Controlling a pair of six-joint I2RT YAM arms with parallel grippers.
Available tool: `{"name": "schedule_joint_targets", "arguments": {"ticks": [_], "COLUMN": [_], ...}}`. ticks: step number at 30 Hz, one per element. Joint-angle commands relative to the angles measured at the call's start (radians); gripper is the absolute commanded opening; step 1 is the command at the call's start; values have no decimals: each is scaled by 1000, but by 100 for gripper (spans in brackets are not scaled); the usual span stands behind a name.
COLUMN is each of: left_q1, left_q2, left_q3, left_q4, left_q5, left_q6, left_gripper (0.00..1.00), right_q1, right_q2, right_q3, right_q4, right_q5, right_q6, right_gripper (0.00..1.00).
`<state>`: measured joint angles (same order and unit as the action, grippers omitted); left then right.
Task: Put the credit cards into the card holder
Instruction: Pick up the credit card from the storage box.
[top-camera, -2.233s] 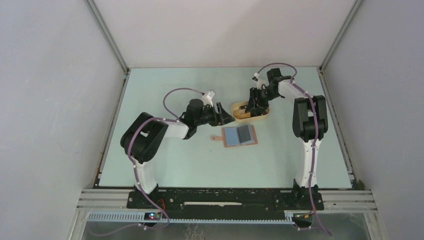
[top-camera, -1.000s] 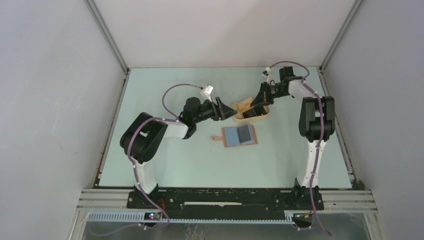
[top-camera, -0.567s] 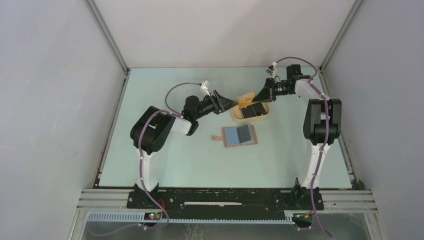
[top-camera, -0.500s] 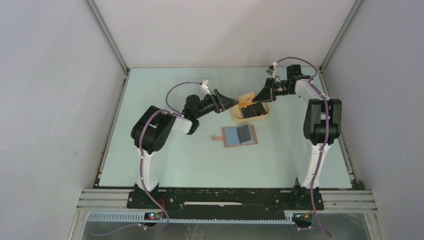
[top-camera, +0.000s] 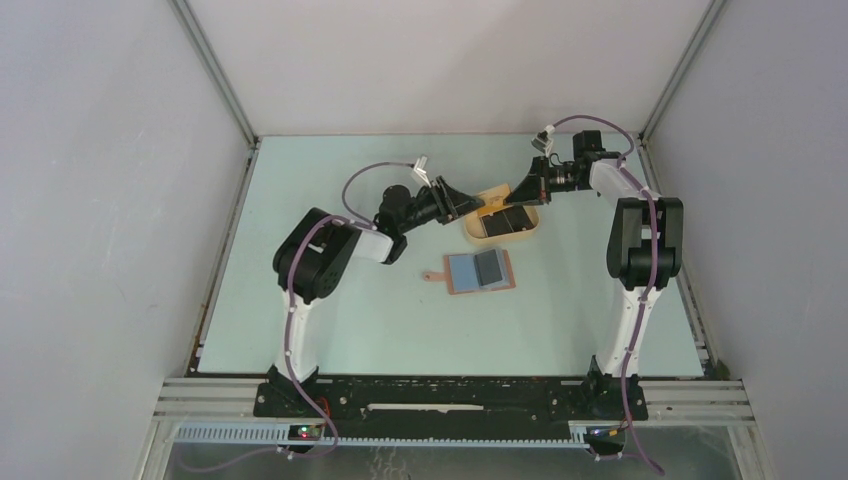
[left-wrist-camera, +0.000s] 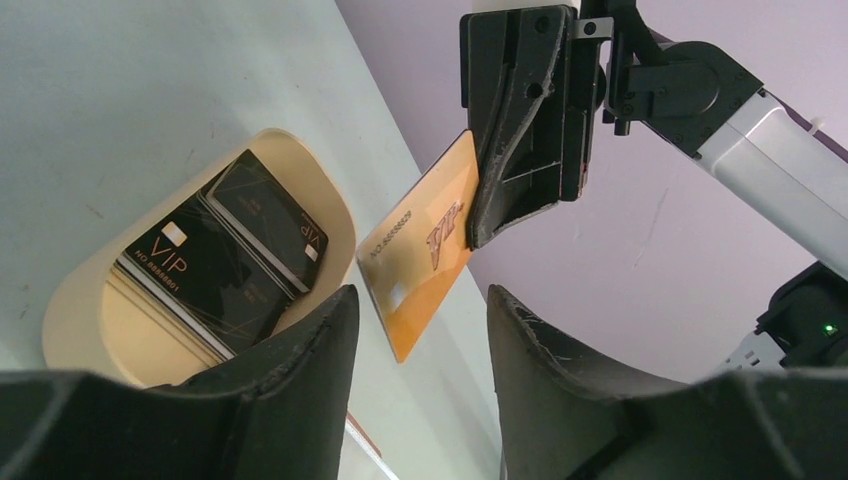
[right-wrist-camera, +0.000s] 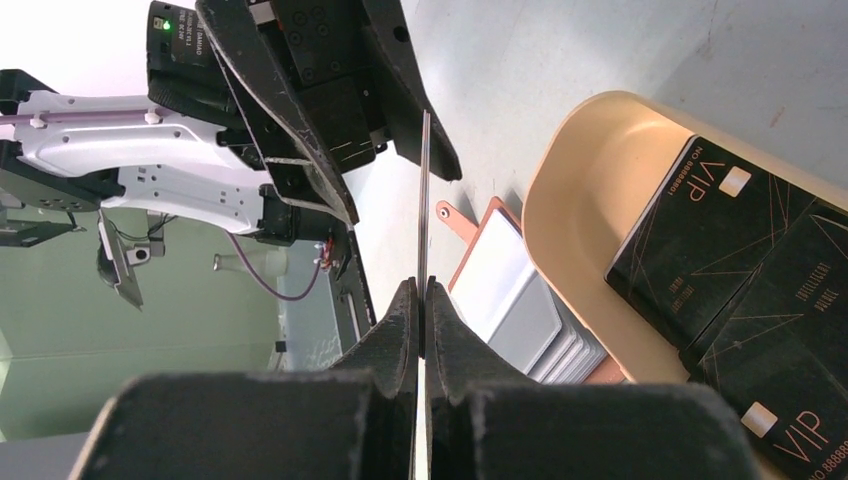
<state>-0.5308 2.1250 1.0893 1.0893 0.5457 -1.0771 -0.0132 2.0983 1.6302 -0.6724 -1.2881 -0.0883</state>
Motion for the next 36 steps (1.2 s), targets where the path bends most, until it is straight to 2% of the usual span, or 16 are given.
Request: {"name": "schedule_joint_targets", "arguments": {"ticks": [1,8,18,22,25,28,36], "left_q1": [-17,-27,-28,-24,-21,-20,-20], "left_q2": [15,42,79,101,115,124,136], "left_q3": [70,101,128,136,139,147,161], "left_q4": [5,-2,38,72,116,125,121], "left_q5": [10,28,46,56,66,72,66], "left_q6": [-10,-32,-80,-104,-136,-150,-165], "left_gripper": [53,38,22,23,35,40,34], "right_q1": [4,10,56,55,51,51,62], "right_q2": [-51,-67,-60,-45,-33,-28,-27], "right_q3": [0,-22,-24,-23,-23,-25,-36], "right_q4": [0,32,25,15,12,15,34], "right_q5": [9,132,158,139,118,112,124], "right_q6": [7,34,16,9,13,19,38], "right_gripper": [0,0,0,0,0,0,0]}}
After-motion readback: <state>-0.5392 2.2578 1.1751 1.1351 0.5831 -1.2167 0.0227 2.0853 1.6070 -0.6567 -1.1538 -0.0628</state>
